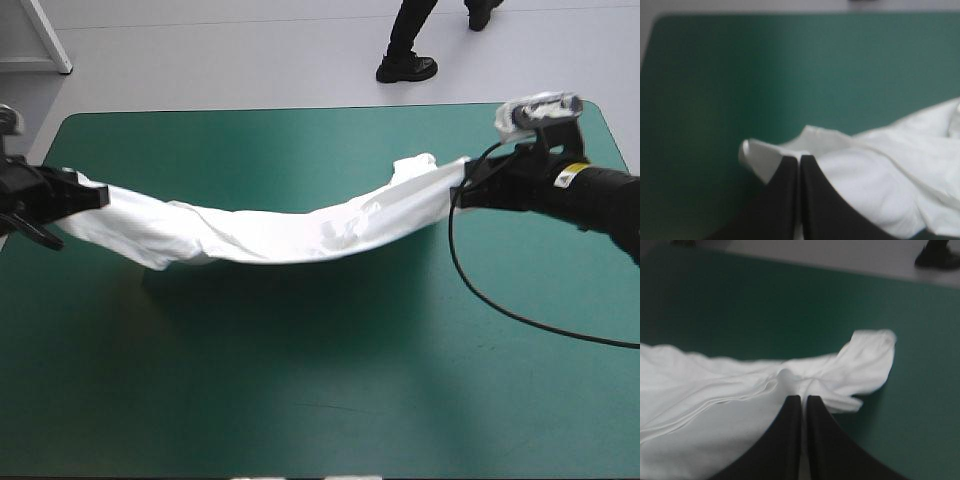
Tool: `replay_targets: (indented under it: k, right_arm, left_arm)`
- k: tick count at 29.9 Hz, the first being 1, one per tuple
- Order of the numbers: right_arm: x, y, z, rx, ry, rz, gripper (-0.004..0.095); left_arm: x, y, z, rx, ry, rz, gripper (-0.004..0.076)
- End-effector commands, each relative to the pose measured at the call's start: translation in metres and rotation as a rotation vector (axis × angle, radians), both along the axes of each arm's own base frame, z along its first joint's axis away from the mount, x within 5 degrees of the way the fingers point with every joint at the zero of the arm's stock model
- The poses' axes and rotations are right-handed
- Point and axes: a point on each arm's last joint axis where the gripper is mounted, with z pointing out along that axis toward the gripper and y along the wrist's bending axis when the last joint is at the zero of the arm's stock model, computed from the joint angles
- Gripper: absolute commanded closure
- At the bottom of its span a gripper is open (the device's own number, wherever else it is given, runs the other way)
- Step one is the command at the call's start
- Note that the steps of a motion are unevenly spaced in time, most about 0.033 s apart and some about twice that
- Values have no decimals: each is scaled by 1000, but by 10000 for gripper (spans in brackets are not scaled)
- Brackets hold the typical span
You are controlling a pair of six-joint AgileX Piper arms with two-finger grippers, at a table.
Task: Fold the cloth
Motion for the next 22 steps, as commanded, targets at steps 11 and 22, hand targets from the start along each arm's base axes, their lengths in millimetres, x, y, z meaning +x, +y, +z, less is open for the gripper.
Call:
replay_targets:
  k: [11, 22]
  right_arm:
    - [-119, -36, 174, 21, -616, -157, 923]
    - [-156, -47, 192, 6, -701, -211, 923]
  left_arm:
    - [-84, 2, 125, 142, -467, 94, 732]
    - [-109, 1, 127, 149, -485, 105, 732]
